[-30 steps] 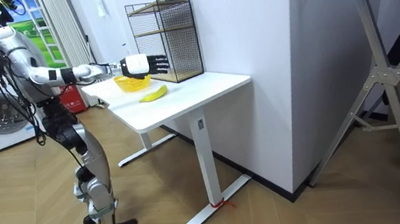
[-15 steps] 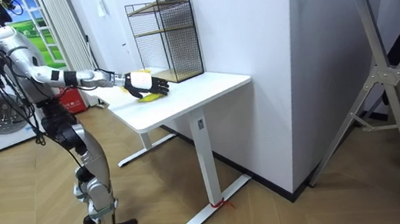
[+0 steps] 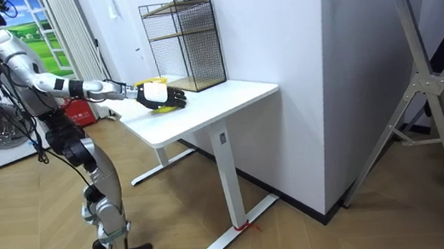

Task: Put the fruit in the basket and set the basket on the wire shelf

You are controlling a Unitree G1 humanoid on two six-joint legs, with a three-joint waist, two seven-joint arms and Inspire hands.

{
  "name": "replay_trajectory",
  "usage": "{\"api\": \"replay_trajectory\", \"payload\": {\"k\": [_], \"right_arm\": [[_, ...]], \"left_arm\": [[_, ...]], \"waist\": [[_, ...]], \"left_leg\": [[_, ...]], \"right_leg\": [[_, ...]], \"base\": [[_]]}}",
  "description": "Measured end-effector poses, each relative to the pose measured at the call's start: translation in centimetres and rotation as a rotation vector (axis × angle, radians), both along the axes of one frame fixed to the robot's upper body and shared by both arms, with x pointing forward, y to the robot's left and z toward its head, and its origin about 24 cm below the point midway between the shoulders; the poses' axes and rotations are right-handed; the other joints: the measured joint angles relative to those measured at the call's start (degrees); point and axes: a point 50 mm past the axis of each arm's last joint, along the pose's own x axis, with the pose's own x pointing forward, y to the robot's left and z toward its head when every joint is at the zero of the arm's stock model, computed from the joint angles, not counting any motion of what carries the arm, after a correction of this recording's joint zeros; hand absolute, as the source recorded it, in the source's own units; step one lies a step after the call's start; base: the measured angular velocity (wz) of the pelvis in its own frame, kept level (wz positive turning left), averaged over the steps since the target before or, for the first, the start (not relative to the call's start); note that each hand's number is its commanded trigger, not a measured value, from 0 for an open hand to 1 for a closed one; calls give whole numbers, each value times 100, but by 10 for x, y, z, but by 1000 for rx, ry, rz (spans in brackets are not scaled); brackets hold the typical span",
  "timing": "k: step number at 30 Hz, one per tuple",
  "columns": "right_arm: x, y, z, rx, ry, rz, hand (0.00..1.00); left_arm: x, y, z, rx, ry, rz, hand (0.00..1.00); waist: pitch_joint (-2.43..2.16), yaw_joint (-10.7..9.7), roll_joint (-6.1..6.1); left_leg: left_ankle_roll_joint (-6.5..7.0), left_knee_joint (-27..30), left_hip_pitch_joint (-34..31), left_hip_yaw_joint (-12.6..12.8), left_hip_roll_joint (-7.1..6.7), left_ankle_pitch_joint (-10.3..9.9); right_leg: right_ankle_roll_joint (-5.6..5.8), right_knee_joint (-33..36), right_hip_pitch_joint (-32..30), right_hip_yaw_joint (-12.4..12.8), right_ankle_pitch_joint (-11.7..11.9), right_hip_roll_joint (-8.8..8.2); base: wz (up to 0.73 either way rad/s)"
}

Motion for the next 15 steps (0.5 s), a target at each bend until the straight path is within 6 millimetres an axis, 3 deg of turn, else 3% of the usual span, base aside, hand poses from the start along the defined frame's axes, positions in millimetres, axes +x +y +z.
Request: {"api": "replay_trajectory", "payload": {"k": [5, 6, 7, 8, 9, 15], "right_arm": [[-3, -2, -3, 8, 12, -18, 0], [-3, -2, -4, 9, 12, -19, 16], [-3, -2, -4, 10, 13, -20, 53], [-3, -2, -4, 9, 15, -21, 82], [-4, -2, -5, 9, 16, -22, 100], [-5, -8, -6, -31, 22, -48, 100]], "left_arm": [[-1, 0, 0, 1, 2, 0, 0], [-1, 0, 0, 1, 2, 0, 0], [-1, 0, 0, 1, 2, 0, 0], [-1, 0, 0, 1, 2, 0, 0], [-1, 0, 0, 1, 2, 0, 0], [-7, 0, -1, -2, 30, 7, 0]], "waist": [[-2, -3, 3], [-3, -2, 6], [-6, -2, 11], [-10, -1, 18], [-11, 0, 20], [-16, 21, 30]], "left_leg": [[0, 17, 48, -76, -4, 0], [0, 26, 47, -81, -4, 0], [0, 45, 47, -89, -3, 0], [0, 49, 48, -94, -3, 0], [0, 51, 48, -98, -2, 0], [-3, 60, 63, -115, 3, -2]], "right_leg": [[4, -30, 100, -60, 3, -2], [4, -29, 103, -63, 3, -2], [3, -28, 112, -69, 4, -2], [1, -26, 121, -72, 5, -2], [1, -26, 127, -78, 5, -2], [0, -37, 154, -98, 5, 1]], "base": [[7], [6], [4], [4], [4], [1]]}}
